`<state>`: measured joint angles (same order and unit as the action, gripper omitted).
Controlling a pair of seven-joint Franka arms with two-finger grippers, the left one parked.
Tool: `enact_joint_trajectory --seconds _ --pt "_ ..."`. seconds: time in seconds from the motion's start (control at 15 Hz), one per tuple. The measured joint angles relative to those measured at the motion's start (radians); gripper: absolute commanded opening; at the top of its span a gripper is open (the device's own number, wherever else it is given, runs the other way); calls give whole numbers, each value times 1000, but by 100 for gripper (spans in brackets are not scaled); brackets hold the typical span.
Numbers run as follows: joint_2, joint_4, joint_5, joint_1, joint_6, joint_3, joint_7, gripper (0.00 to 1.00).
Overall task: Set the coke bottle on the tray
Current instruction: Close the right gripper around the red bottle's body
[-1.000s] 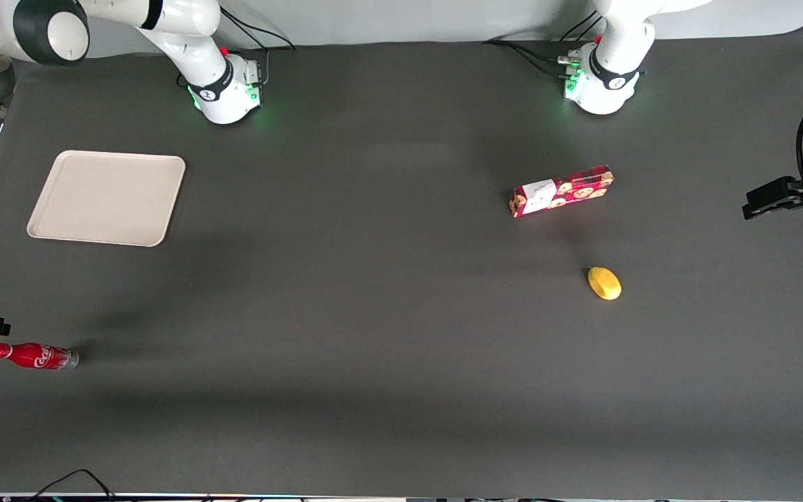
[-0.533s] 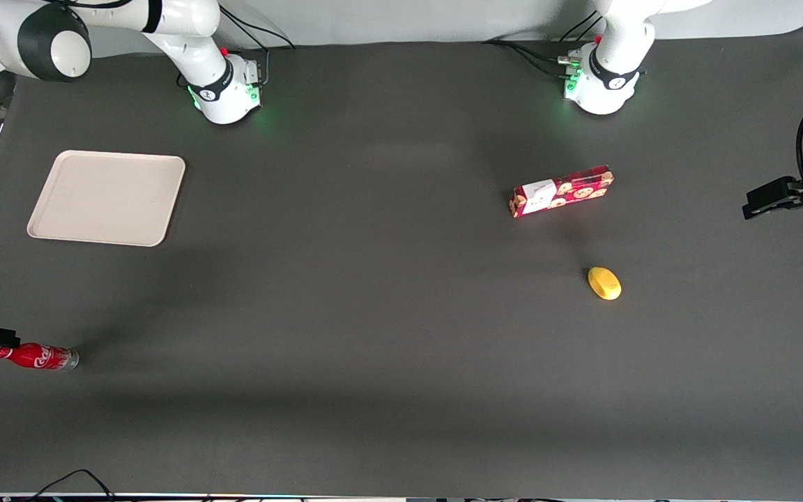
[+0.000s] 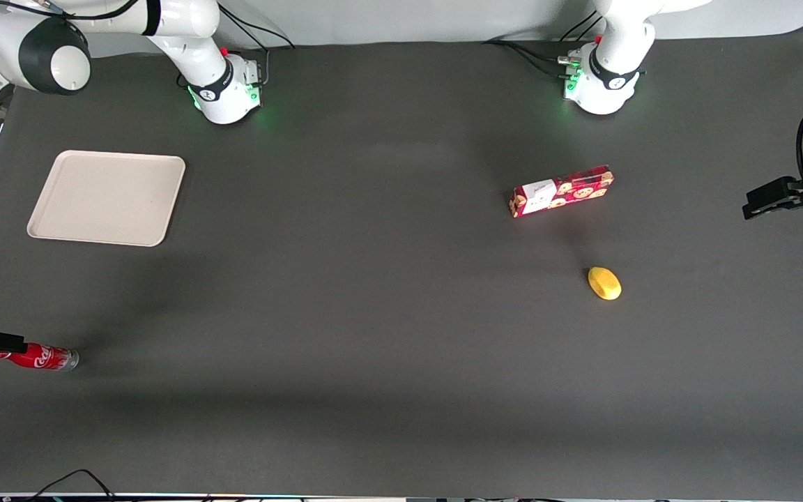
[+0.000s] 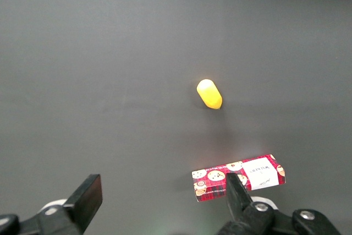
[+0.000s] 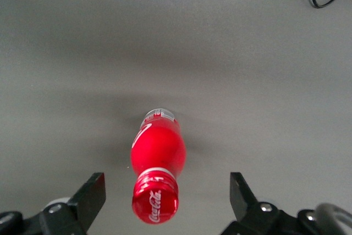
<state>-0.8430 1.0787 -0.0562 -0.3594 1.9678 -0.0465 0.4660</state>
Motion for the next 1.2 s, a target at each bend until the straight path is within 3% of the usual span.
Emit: enact_joint_trajectory --seconds 0.13,0.4,0.53,0.8,1.13,1.2 --pt "-2 0 3 0 0 2 0 98" --pt "-7 0 13 0 13 5 1 83" --pt "-11 0 13 0 16 6 1 69" --pt "-14 0 15 0 17 8 1 53" --pt "-13 -3 24 0 16 11 1 1" --pt "-14 -6 25 1 17 12 1 0"
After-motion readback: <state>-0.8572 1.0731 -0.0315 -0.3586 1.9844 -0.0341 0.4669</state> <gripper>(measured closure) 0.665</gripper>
